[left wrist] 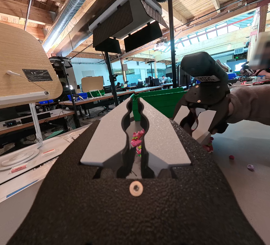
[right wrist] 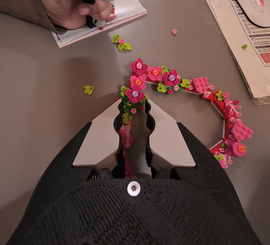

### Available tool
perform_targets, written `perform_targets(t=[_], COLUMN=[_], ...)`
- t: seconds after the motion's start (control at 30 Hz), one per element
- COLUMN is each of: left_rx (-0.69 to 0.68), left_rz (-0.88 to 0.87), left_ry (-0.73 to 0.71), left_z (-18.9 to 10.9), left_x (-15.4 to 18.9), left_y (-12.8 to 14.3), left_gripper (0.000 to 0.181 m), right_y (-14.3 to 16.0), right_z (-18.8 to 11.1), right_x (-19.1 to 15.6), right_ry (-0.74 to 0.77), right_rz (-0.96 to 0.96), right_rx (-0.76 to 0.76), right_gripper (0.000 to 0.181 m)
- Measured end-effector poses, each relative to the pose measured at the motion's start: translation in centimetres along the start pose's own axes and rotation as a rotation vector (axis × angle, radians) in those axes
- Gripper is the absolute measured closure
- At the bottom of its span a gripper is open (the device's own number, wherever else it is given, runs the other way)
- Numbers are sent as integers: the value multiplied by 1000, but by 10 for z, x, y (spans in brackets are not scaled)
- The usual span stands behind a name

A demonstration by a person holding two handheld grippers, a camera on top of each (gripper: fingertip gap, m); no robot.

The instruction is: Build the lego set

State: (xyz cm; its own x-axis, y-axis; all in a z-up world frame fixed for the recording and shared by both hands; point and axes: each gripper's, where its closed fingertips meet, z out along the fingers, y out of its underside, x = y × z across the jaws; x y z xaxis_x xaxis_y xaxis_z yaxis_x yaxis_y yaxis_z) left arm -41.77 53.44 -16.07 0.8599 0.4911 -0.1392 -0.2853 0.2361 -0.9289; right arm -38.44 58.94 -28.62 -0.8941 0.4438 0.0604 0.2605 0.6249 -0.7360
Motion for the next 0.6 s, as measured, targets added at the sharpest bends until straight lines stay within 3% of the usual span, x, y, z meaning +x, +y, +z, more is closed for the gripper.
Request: perform_targets(t=[0.3,0.6], left_rx=[1,5], left_rz=[5,17], left_ry=[0,-1], left_z=[0,-1], left_x=[0,1], left_y=[0,-1], left_gripper=[177,177], right_y=[-1,-6], right_z=[-7,-37], right_x=[-1,-5], right_ry=[15,117], right_rz=[22,91], right_rx=[12,96], right_gripper=[147,143])
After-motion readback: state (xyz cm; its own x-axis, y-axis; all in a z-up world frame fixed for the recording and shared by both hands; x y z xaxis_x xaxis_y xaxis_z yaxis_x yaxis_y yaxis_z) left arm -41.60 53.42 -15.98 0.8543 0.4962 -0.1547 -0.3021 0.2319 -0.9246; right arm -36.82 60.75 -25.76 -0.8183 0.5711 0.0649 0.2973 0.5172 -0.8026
